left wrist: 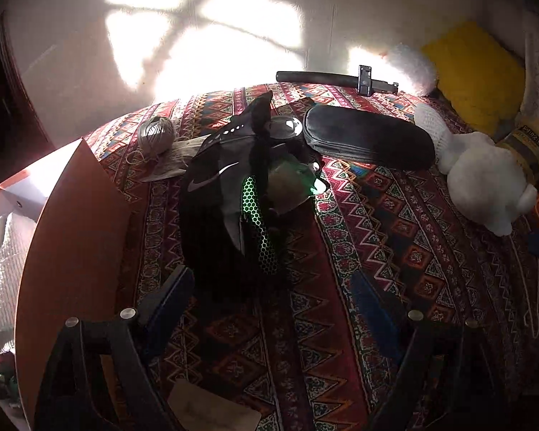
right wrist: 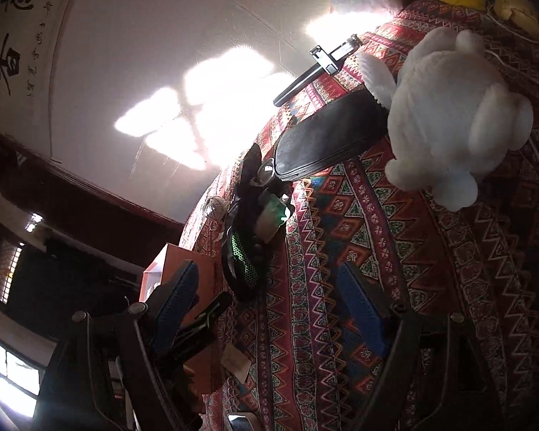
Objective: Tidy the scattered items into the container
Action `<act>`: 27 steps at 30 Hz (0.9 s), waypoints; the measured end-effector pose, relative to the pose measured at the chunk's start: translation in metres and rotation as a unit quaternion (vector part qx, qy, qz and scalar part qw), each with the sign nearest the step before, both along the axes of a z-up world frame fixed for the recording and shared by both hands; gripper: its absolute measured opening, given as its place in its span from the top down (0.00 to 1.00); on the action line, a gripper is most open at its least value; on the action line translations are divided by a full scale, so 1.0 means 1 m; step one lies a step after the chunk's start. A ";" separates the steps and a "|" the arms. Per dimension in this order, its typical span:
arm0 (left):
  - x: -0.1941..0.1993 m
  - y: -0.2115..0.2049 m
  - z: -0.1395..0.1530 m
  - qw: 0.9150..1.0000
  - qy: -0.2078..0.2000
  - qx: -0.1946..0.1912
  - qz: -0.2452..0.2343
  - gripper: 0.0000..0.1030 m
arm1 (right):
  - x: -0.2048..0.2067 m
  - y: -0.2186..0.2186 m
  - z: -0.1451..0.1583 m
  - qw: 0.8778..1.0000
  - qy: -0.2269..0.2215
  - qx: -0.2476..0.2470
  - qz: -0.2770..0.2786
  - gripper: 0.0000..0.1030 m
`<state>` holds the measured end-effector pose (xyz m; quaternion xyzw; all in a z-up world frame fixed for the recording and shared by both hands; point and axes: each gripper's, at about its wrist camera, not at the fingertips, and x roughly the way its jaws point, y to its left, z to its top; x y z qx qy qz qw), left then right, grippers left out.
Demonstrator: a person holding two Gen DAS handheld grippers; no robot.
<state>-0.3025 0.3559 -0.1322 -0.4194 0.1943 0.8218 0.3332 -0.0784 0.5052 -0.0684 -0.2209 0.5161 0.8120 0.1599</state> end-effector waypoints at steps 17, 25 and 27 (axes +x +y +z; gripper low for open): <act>-0.036 -0.050 -0.002 0.983 -0.156 0.082 0.043 0.86 | -0.009 0.021 -0.008 1.000 0.007 -0.013 0.026 0.32; 0.034 -0.121 -0.031 0.941 -0.307 0.138 0.047 0.86 | -0.095 -0.024 -0.009 0.993 -0.020 0.012 0.117 0.37; 0.033 -0.126 -0.040 0.931 -0.330 0.145 0.052 0.86 | -0.132 -0.026 -0.004 0.991 -0.026 0.031 0.130 0.37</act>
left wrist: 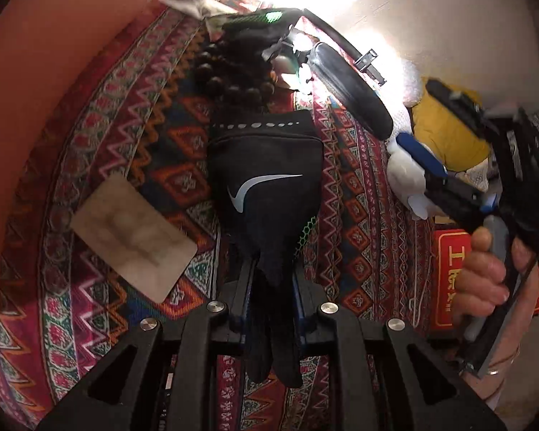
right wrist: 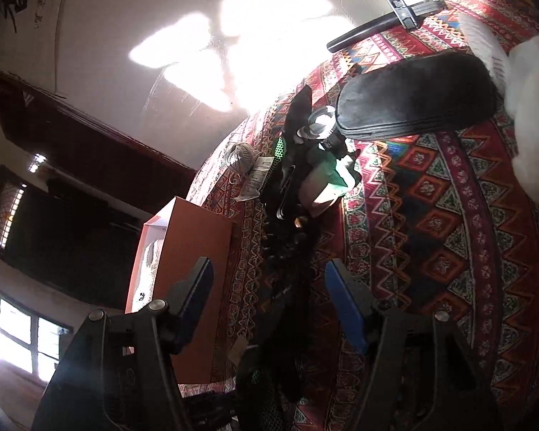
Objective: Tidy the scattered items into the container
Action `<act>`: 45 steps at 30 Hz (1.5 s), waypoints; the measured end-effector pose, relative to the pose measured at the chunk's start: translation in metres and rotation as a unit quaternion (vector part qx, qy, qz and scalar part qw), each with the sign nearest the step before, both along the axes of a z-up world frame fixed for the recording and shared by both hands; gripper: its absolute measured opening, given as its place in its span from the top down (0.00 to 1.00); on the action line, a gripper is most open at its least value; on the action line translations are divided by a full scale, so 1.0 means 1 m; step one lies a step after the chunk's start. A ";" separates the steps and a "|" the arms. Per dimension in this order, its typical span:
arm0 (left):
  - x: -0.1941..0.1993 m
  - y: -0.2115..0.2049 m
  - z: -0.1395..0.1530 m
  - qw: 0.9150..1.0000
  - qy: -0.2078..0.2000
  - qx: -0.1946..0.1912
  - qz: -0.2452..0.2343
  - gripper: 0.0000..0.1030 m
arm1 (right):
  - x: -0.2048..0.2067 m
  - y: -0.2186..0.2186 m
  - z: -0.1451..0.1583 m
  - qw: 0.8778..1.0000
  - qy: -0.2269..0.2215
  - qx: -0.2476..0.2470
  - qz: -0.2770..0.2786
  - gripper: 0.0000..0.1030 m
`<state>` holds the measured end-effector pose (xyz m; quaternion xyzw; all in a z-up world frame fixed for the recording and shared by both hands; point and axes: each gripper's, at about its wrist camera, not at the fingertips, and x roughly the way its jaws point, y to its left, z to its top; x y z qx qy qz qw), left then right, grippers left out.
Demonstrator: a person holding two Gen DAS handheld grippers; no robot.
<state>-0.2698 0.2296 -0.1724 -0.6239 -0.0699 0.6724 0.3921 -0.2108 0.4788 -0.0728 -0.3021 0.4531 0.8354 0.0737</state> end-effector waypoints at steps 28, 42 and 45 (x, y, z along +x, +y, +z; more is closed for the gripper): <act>0.001 -0.076 0.106 0.988 0.085 0.127 0.034 0.85 | -0.054 -0.002 0.100 0.998 -0.028 0.062 -0.015 0.99; -0.047 -0.224 0.175 0.947 0.205 0.147 0.198 0.85 | -0.056 -0.095 0.106 0.974 -0.135 0.185 0.001 0.03; -0.054 -0.241 0.173 0.944 0.204 0.156 0.205 0.85 | -0.055 -0.066 0.010 0.955 -0.247 0.163 -0.027 0.10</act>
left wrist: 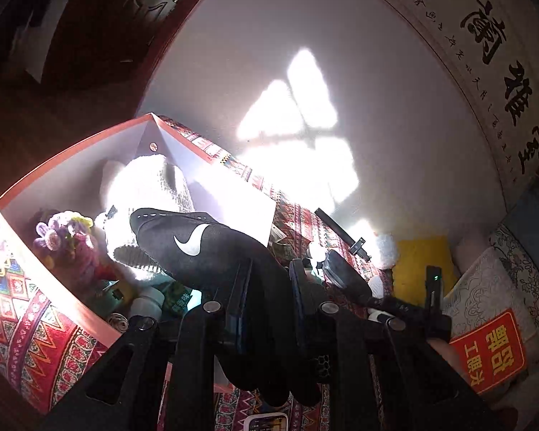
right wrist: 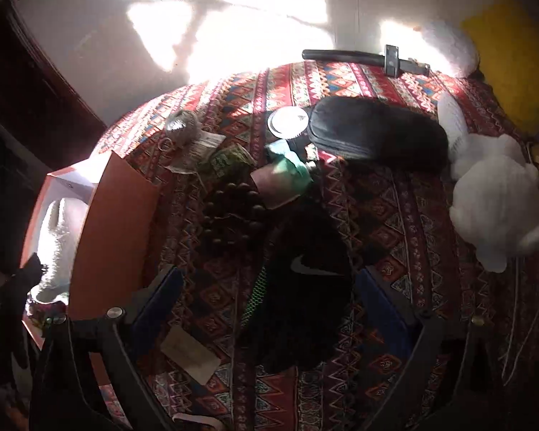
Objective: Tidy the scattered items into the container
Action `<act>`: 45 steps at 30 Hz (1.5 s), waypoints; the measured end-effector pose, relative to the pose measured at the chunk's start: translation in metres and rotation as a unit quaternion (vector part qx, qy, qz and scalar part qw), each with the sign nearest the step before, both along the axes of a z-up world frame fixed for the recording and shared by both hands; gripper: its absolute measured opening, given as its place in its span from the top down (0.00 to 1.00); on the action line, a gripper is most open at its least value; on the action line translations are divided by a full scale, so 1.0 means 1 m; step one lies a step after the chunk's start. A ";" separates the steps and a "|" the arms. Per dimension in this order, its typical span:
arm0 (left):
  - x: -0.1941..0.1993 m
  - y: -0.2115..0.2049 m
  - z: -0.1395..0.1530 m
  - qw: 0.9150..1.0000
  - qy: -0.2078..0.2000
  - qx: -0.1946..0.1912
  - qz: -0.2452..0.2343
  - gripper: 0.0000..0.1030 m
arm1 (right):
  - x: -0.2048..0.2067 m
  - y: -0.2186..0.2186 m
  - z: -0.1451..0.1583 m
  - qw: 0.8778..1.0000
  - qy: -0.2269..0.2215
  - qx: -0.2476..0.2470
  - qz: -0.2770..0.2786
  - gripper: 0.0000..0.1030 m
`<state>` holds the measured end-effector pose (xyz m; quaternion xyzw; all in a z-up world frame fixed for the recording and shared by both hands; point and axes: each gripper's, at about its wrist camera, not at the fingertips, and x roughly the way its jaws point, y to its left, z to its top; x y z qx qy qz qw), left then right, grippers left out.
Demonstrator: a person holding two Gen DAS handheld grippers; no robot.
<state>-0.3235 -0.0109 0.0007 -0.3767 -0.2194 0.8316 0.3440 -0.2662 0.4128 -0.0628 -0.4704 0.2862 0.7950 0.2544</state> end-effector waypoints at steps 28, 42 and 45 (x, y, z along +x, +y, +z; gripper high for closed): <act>-0.050 -0.022 -0.012 0.994 0.002 -0.017 0.107 0.38 | -0.132 -0.144 0.096 0.976 0.128 -0.043 0.170 0.20; 0.004 0.040 0.003 0.992 0.082 -0.077 0.051 0.22 | 0.045 -0.023 0.090 0.970 0.230 -0.073 0.030 0.20; 0.030 0.099 -0.007 0.990 0.097 -0.103 -0.012 0.22 | 0.103 0.013 0.082 0.958 0.275 -0.079 -0.034 0.19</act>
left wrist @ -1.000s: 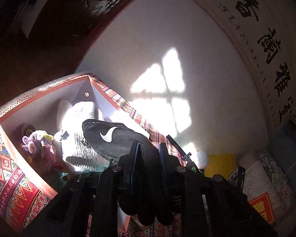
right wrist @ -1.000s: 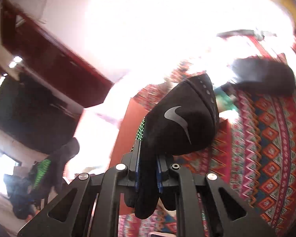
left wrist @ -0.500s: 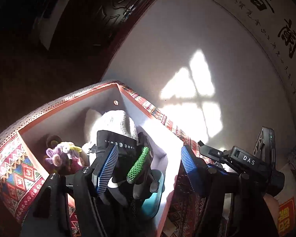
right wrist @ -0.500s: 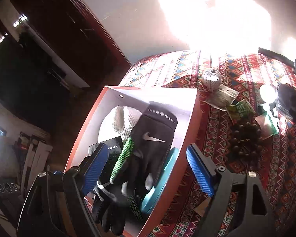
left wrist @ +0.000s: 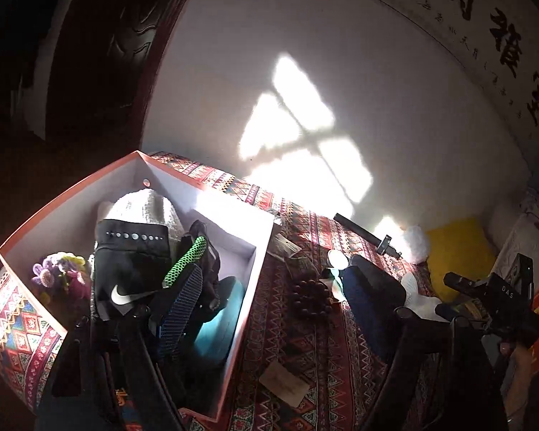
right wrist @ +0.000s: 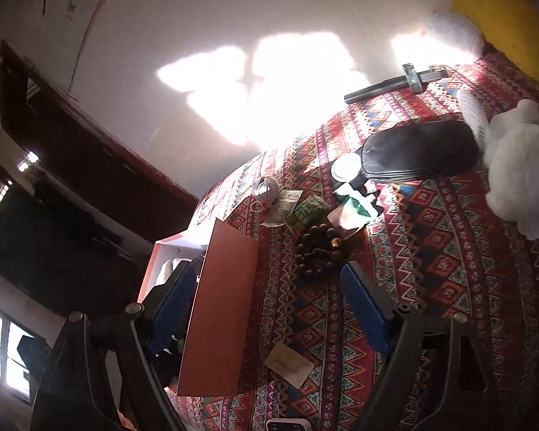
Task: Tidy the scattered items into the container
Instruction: 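Grasp the wooden bead bracelet on the bedspread with the left gripper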
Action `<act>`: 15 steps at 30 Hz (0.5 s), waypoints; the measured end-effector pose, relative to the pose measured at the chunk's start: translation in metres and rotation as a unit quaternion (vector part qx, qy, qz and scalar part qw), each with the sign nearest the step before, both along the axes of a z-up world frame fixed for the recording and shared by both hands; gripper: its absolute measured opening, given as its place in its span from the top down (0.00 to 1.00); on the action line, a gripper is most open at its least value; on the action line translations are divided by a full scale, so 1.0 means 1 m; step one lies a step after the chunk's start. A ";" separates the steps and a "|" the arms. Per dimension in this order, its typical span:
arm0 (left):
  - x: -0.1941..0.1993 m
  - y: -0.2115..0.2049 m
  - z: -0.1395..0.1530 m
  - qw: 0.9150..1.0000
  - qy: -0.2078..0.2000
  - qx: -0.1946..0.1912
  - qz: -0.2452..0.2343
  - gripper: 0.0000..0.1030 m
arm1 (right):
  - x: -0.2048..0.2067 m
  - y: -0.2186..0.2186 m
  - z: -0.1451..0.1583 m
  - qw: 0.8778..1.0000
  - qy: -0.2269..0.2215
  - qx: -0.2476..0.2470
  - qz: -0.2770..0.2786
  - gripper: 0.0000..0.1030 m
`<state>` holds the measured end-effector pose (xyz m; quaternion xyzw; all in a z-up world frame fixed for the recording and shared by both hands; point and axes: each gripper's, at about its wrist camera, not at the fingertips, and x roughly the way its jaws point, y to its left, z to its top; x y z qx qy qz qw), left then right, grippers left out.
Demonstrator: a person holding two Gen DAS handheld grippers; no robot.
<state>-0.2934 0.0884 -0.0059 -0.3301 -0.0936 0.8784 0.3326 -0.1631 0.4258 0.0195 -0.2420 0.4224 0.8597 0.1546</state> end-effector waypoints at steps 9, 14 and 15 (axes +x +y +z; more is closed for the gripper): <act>0.043 0.183 -0.083 0.978 0.027 -0.162 -0.130 0.22 | 0.118 0.100 -0.085 0.982 0.034 -0.121 -0.139 0.19; 0.030 0.262 -0.136 0.950 0.047 -0.266 -0.157 0.22 | 0.119 0.124 -0.103 0.981 0.032 -0.142 -0.127 0.19; 0.023 0.275 -0.146 0.945 0.045 -0.283 -0.159 0.22 | 0.118 0.128 -0.105 0.982 0.026 -0.142 -0.124 0.19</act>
